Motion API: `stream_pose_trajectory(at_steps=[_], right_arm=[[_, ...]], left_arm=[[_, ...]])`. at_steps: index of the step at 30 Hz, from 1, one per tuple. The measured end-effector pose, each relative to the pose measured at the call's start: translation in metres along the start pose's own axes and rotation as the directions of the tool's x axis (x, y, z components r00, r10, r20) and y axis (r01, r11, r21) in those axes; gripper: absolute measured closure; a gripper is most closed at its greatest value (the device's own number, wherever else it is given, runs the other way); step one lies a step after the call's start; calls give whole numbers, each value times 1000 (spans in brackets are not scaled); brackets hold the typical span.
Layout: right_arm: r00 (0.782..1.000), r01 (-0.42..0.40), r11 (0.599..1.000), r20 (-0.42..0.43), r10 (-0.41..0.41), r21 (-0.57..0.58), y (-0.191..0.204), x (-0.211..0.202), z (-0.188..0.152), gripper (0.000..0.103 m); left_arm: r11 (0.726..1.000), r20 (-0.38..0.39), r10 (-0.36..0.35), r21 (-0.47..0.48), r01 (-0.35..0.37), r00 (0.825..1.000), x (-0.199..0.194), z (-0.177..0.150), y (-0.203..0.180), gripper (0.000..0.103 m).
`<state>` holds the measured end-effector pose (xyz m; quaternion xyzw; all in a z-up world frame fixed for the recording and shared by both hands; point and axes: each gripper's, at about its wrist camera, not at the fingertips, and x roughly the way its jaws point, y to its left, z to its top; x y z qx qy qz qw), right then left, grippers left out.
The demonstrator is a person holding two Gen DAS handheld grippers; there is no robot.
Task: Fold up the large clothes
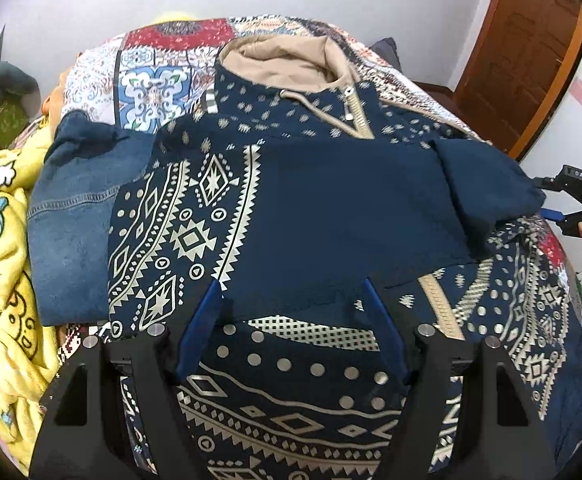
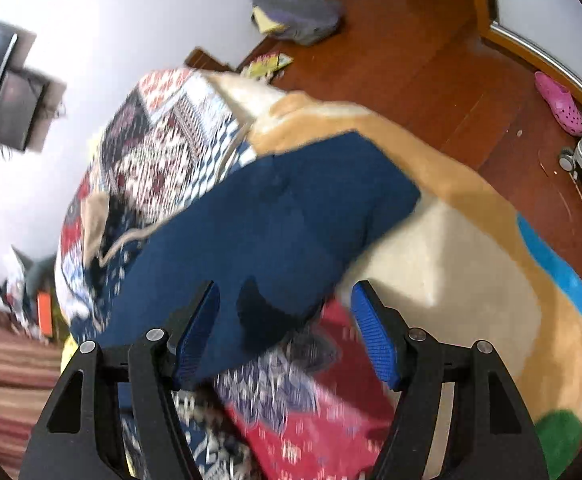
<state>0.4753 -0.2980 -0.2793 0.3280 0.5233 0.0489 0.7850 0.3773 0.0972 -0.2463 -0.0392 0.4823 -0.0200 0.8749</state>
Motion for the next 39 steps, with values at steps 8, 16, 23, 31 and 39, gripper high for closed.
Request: stream_pose_trajectory(at_steps=[8, 16, 23, 31, 39], right_arm=[[980, 187, 972, 95, -174, -144, 27, 7, 13, 92], [964, 169, 924, 254, -82, -344, 115, -65, 0, 93], [960, 30, 846, 252, 125, -533, 230, -116, -45, 93], [973, -179, 762, 4, 232, -623, 333, -72, -122, 93], [968, -247, 663, -209, 137, -707, 379, 13, -204, 93]], left_arm=[[1000, -11, 19, -17, -19, 1000, 8, -6, 11, 32], [999, 46, 22, -26, -21, 999, -19, -11, 30, 32], [997, 129, 17, -75, -7, 991, -59, -15, 62, 32], [987, 169, -3, -155, 30, 986, -94, -28, 112, 32], [980, 170, 44, -200, -9, 985, -110, -55, 154, 32]])
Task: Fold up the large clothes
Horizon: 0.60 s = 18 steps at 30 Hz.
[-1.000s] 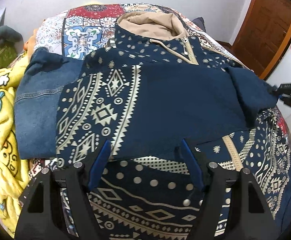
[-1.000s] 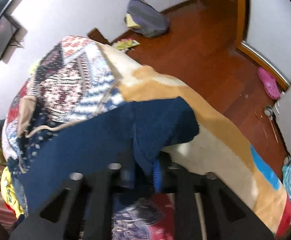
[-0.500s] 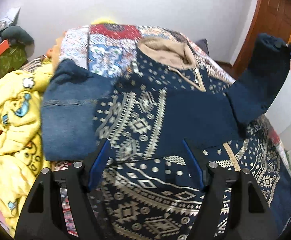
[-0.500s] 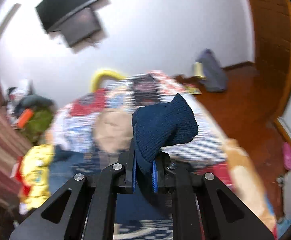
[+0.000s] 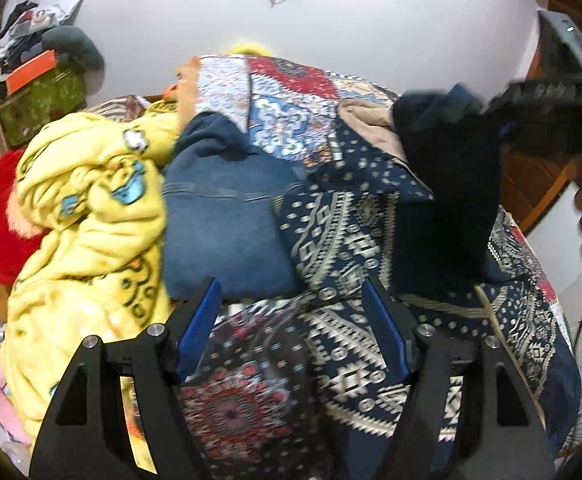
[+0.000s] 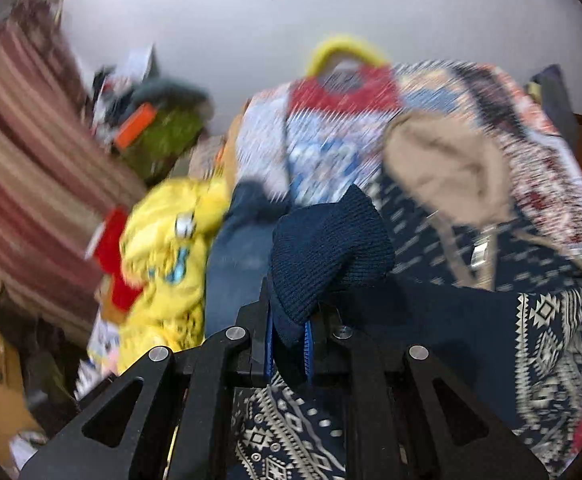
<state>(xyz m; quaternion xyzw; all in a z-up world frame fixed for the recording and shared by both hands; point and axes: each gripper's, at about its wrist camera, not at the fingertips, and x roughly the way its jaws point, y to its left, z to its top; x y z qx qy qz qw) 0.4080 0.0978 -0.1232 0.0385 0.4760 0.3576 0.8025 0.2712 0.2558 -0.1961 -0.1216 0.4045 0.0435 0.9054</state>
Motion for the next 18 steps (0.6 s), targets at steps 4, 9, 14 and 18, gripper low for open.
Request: stream_pose_trajectory(at_steps=[4, 9, 14, 18], right_arm=[[990, 2, 999, -138, -9, -52, 14, 57, -29, 93], [964, 36, 995, -259, -59, -92, 17, 100, -63, 90], [936, -9, 1000, -353, 12, 8, -5, 102, -75, 81], [920, -37, 999, -391, 22, -32, -3, 83, -75, 77]], left_arm=[[999, -13, 21, -34, -22, 1000, 1, -5, 20, 32], [997, -33, 43, -58, -45, 999, 6, -10, 32, 32], [997, -40, 56, -54, -58, 998, 8, -9, 30, 32], [997, -28, 52, -48, -53, 998, 5, -3, 19, 32]])
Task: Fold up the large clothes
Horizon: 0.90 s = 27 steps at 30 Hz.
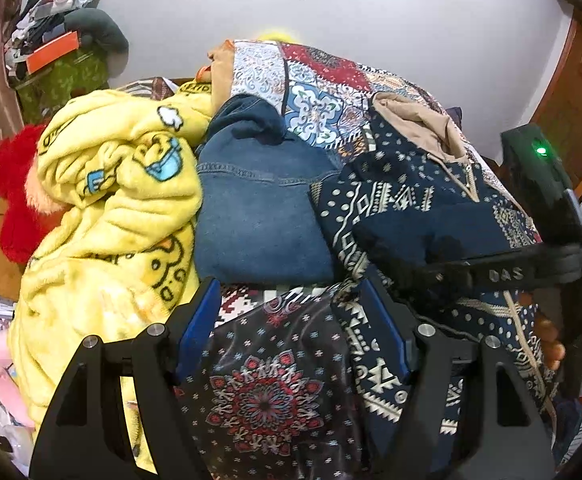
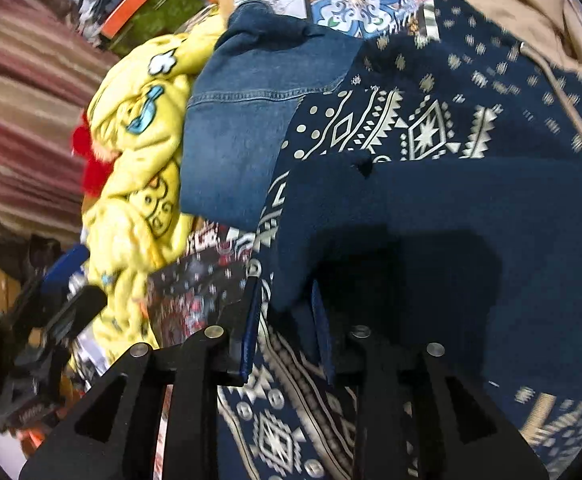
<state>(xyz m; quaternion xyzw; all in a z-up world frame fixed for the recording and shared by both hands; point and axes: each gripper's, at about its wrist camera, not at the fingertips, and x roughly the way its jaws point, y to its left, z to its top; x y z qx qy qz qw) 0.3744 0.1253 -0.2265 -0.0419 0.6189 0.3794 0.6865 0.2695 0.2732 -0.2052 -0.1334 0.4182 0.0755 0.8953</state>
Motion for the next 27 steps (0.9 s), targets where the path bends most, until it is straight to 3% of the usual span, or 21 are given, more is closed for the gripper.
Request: stream_pose_trajectory(at_steps=[2, 6, 8, 11, 15, 18, 21, 27], right_arm=[[1000, 10, 999, 5, -9, -47, 3, -15, -3, 66], [995, 40, 996, 92, -32, -83, -7, -66, -12, 61], [990, 33, 997, 141, -23, -65, -20, -95, -17, 53], [969, 65, 998, 238, -59, -17, -47, -134, -26, 39], [933, 163, 985, 316, -171, 51, -85, -163, -39, 34], [931, 202, 970, 282, -233, 135, -124, -155, -48, 33], [945, 212, 956, 209, -253, 201, -159, -134, -56, 33], [963, 200, 925, 111, -247, 324, -215, -97, -71, 33]], left_arm=[[1000, 6, -10, 7, 10, 1000, -2, 6, -8, 32], [998, 31, -24, 56, 22, 999, -9, 19, -32, 32], [995, 35, -38, 92, 35, 999, -9, 24, -49, 30], [987, 25, -55, 152, 51, 998, 1, 29, -76, 22], [970, -26, -10, 242, 16, 1000, 37, 28, -110, 18], [948, -69, 110, 308, -83, 992, 80, 20, -127, 18], [948, -113, 186, 281, -148, 976, 108, 17, -116, 18], [979, -136, 181, 118, -166, 974, 96, 24, -57, 18]])
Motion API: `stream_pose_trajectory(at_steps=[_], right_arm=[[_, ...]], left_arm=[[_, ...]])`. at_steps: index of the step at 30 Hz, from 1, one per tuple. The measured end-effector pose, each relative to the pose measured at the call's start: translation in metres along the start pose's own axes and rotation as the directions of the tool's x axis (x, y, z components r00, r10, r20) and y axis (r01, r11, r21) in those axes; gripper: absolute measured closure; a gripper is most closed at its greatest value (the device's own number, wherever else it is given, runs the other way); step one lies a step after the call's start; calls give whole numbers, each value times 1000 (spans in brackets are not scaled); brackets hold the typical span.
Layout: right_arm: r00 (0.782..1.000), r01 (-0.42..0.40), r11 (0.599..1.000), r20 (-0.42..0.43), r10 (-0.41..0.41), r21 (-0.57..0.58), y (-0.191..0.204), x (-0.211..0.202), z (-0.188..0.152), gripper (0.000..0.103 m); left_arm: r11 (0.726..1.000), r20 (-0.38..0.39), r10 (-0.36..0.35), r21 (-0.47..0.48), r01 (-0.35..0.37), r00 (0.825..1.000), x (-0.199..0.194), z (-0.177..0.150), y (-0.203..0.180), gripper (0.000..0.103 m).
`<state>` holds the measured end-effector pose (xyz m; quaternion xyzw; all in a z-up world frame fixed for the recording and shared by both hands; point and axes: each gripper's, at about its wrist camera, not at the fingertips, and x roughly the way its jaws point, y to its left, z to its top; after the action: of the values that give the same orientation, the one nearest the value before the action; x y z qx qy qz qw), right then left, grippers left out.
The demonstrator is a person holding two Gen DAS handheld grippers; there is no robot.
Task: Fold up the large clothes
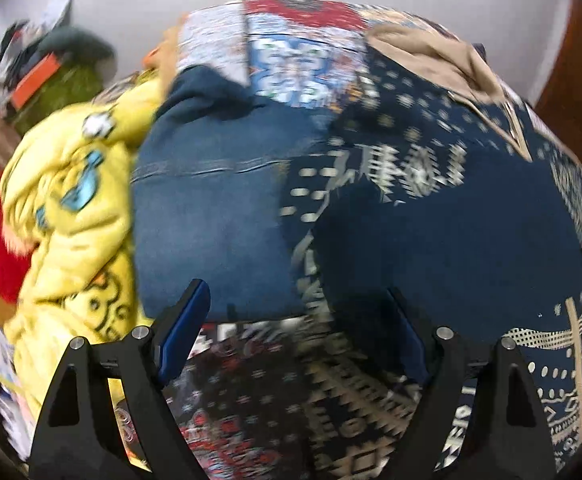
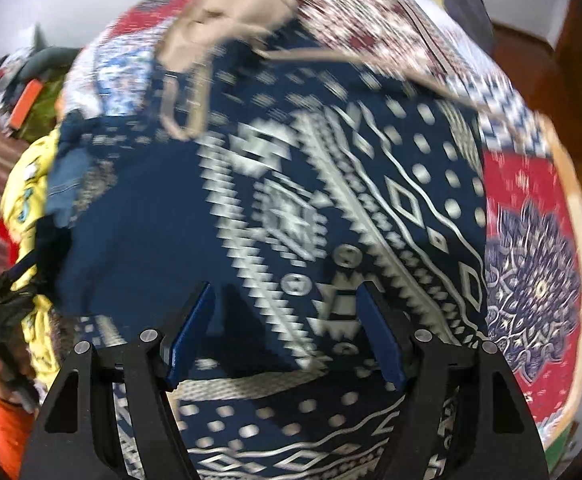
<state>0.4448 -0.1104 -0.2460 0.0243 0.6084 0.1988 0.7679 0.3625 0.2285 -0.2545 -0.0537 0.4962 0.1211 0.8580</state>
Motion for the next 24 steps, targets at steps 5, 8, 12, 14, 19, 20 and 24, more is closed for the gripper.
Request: stream_pose_trajectory(at_steps=[5, 8, 12, 14, 19, 20, 24], right_arm=[[999, 21, 1000, 47, -21, 8, -16, -7, 3, 34], [990, 130, 991, 60, -129, -25, -25, -11, 5, 34], [982, 182, 983, 49, -180, -26, -42, -16, 7, 34], [978, 198, 980, 66, -197, -12, -44, -28, 13, 34], [976, 142, 990, 172, -137, -18, -35, -68, 37, 34], [973, 136, 990, 190, -129, -23, -32, -74, 41, 34], [961, 109, 993, 261, -91, -54, -15, -91, 72, 34]], left_arm=[[998, 1, 54, -16, -53, 999, -18, -3, 35, 18], [998, 20, 68, -8, -68, 997, -31, -1, 44, 18], [1000, 57, 25, 9, -26, 998, -44, 17, 33, 18], [1000, 77, -4, 28, 1, 997, -48, 28, 20, 18], [993, 117, -87, 94, 76, 989, -54, 66, -26, 18], [991, 122, -102, 103, 90, 987, -54, 74, -34, 18], [982, 141, -165, 116, 149, 976, -51, 109, -60, 18]])
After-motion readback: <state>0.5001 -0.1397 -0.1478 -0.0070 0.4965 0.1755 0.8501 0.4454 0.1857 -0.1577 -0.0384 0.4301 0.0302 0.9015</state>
